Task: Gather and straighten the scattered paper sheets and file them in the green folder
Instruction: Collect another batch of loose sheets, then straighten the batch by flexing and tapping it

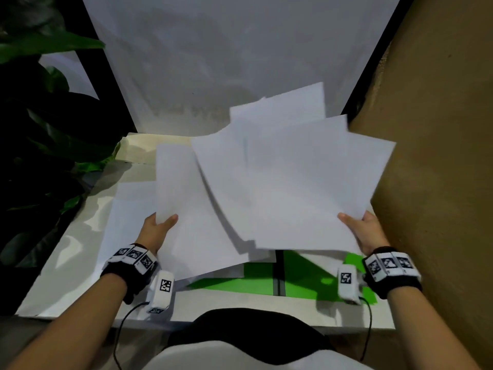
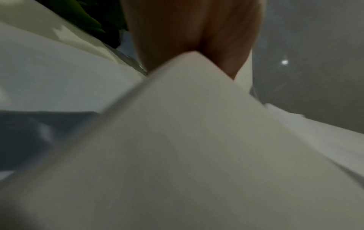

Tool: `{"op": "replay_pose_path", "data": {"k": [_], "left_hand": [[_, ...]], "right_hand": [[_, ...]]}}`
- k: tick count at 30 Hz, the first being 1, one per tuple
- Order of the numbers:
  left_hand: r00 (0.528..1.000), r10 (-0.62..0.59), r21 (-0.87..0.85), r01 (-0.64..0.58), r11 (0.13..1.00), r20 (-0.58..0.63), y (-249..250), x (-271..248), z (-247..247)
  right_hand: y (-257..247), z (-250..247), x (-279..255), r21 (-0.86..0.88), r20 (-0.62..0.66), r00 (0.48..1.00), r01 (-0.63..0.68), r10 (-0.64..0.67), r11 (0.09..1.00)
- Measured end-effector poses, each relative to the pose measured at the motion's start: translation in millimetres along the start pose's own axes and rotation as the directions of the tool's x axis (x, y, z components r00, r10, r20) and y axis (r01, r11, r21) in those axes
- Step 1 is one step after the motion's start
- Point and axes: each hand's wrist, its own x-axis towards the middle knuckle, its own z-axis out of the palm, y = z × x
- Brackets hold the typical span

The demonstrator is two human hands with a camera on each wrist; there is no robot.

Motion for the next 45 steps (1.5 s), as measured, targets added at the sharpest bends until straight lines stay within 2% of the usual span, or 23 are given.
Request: {"op": "replay_pose_path", "data": {"k": [3, 7, 9, 12, 13, 16, 20, 22, 24, 26, 28, 30, 32, 37, 39, 42, 45], "left_hand": [[0.998, 0.037, -0.053, -0.034, 0.998, 0.054, 16.7, -5.3, 18.1], [0.99, 0.102, -0.079, -0.094, 0.992, 0.095, 30.7, -12.9, 32.8], [0.991, 0.099, -0.077, -0.092, 0.993, 0.093, 40.6, -18.6, 38.9], [0.996, 0.087, -0.088, -0.088, 0.992, -0.015, 52.1, -20.1, 40.9], [0.994, 0.109, -0.099, -0.111, 0.989, -0.017, 54.4, -20.0, 39.8], [0.986, 0.136, -0.044, -0.133, 0.99, 0.091, 56.2, -23.6, 38.8], [0.991, 0.13, 0.054, -0.132, 0.99, 0.037, 58.0, -24.2, 41.5], [0.993, 0.113, 0.049, -0.114, 0.992, 0.021, 58.8, -25.0, 41.0], [0.989, 0.145, 0.009, -0.144, 0.989, -0.018, 58.8, -25.3, 39.0], [0.98, 0.185, -0.025, -0.187, 0.982, -0.067, 59.6, -25.4, 34.6], [0.982, 0.164, -0.054, -0.169, 0.984, -0.089, 56.3, -25.6, 30.0], [0.988, 0.141, -0.067, -0.145, 0.987, -0.06, 50.2, -27.6, 27.9], [0.978, 0.202, -0.088, -0.205, 0.975, -0.047, 49.2, -32.1, 31.0], [0.951, 0.282, -0.139, -0.298, 0.944, -0.125, 59.7, -40.4, 35.1], [0.921, 0.357, -0.138, -0.378, 0.915, -0.153, 69.9, -40.0, 32.5], [0.886, 0.397, -0.139, -0.436, 0.889, -0.241, 87.8, -38.5, 25.9], [0.862, 0.404, -0.086, -0.448, 0.89, -0.307, 96.3, -36.6, 13.6]], "right_hand": [[12.5, 37.5, -7.2, 0.005, 0.196, 0.979, -0.06, 0.058, 0.998], [9.8, 75.6, -13.8, 0.036, 0.427, 0.902, -0.082, 0.059, 0.996], [7.3, 91.9, -12.7, 0.009, 0.458, 0.888, -0.046, 0.036, 0.999], [-0.4, 107.5, -16.2, 0.072, 0.525, 0.85, -0.081, 0.031, 0.994], [-2.3, 109.9, -17.0, 0.062, 0.509, 0.86, -0.046, 0.008, 0.997], [-13.2, 120.7, -23.2, -0.057, 0.39, 0.915, 0.139, -0.106, 0.989], [-27.6, 141.7, -30.8, 0.0, 0.285, 0.92, 0.281, -0.27, 0.96], [-31.4, 147.6, -32.8, 0.052, 0.275, 0.912, 0.302, -0.304, 0.952], [-32.0, 149.2, -34.1, 0.074, 0.266, 0.908, 0.317, -0.325, 0.946], [-29.3, 148.0, -33.5, 0.095, 0.263, 0.914, 0.293, -0.308, 0.951], [-26.7, 145.2, -34.2, 0.111, 0.269, 0.917, 0.274, -0.295, 0.955], [-21.4, 144.4, -34.1, 0.13, 0.273, 0.917, 0.264, -0.29, 0.956], [-15.7, 144.8, -33.3, 0.145, 0.243, 0.928, 0.253, -0.282, 0.957], [-14.0, 145.9, -31.8, 0.138, 0.133, 0.945, 0.28, -0.298, 0.95], [-21.1, 150.3, -37.7, 0.143, 0.161, 0.93, 0.309, -0.33, 0.94], [-35.3, 155.1, -49.5, 0.139, 0.276, 0.892, 0.332, -0.358, 0.933], [-61.3, 144.4, -49.2, 0.171, 0.27, 0.886, 0.341, -0.377, 0.924]]}}
